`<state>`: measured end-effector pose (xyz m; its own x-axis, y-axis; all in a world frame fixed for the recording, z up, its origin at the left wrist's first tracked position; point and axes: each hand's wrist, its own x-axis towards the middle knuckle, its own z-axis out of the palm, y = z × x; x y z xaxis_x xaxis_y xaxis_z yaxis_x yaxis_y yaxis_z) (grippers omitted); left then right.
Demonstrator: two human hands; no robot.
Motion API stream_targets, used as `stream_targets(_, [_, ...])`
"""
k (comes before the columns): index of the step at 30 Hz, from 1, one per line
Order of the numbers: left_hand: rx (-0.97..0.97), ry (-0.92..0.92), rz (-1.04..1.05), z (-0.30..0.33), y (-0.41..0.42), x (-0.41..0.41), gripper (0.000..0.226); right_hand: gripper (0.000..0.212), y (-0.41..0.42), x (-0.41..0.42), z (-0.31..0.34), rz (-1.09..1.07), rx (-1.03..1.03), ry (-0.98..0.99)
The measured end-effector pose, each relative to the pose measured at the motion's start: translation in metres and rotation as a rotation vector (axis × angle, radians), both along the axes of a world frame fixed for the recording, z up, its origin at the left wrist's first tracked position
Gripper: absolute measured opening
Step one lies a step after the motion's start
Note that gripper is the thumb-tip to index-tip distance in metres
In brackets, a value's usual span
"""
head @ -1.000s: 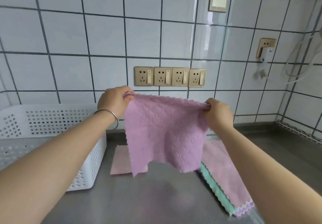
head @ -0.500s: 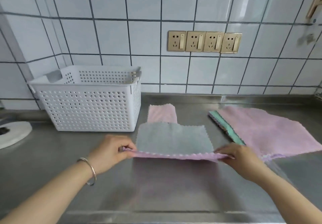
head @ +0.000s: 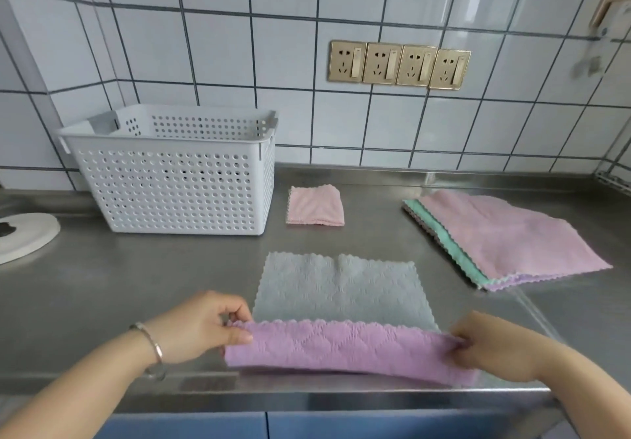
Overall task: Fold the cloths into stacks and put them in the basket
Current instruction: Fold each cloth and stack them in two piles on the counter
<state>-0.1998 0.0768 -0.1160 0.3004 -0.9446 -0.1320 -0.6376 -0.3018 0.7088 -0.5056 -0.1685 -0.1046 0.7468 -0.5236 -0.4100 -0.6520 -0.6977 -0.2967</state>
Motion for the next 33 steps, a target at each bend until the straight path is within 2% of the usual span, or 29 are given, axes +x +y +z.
stream_targets(2, [0.042, 0.132, -0.032, 0.002, 0.004, 0.004, 0.017, 0.04, 0.001, -0.001, 0.009, 0.029, 0.069, 0.072])
stream_targets(5, [0.087, 0.185, -0.046, 0.003, -0.003, 0.013, 0.019, 0.043, -0.007, 0.003, 0.015, -0.012, 0.141, 0.087])
stream_targets(7, [0.054, 0.206, 0.014, 0.005, -0.015, 0.017, 0.016, 0.035, -0.015, 0.01, 0.014, -0.134, 0.229, -0.076])
stream_targets(9, [-0.007, 0.207, 0.123, 0.005, -0.031, 0.021, 0.017, 0.016, -0.023, 0.021, 0.007, -0.348, 0.336, -0.331])
stream_targets(11, [-0.057, 0.151, 0.221, 0.004, -0.053, 0.023, 0.013, 0.018, -0.032, 0.034, -0.003, -0.556, 0.358, -0.535])
stream_targets(13, [-0.071, 0.096, 0.34, -0.002, -0.076, 0.023, 0.018, 0.022, -0.038, 0.05, -0.014, -0.65, 0.203, -0.575])
stream_targets(15, [-0.036, 0.029, 0.43, -0.012, -0.098, 0.024, 0.023, 0.025, -0.041, 0.065, -0.027, -0.68, 0.027, -0.495])
stream_targets(18, [0.056, -0.175, 0.492, -0.029, -0.115, 0.03, 0.03, 0.02, -0.039, 0.078, -0.041, -0.692, -0.106, -0.433])
stream_targets(22, [0.024, -0.261, 0.562, -0.036, -0.117, 0.029, 0.018, 0.023, -0.038, 0.083, -0.045, -0.727, -0.15, -0.465])
stream_targets(29, [0.019, -0.335, 0.566, -0.042, -0.12, 0.026, 0.024, 0.028, -0.038, 0.086, -0.048, -0.733, -0.188, -0.419])
stream_targets(31, [0.068, -0.478, 0.555, -0.038, -0.118, 0.019, 0.025, 0.037, -0.033, 0.085, -0.046, -0.726, -0.258, -0.395])
stream_targets(33, [0.016, -0.681, 0.508, -0.037, -0.117, 0.007, 0.036, 0.053, -0.022, 0.083, -0.045, -0.628, -0.504, -0.288])
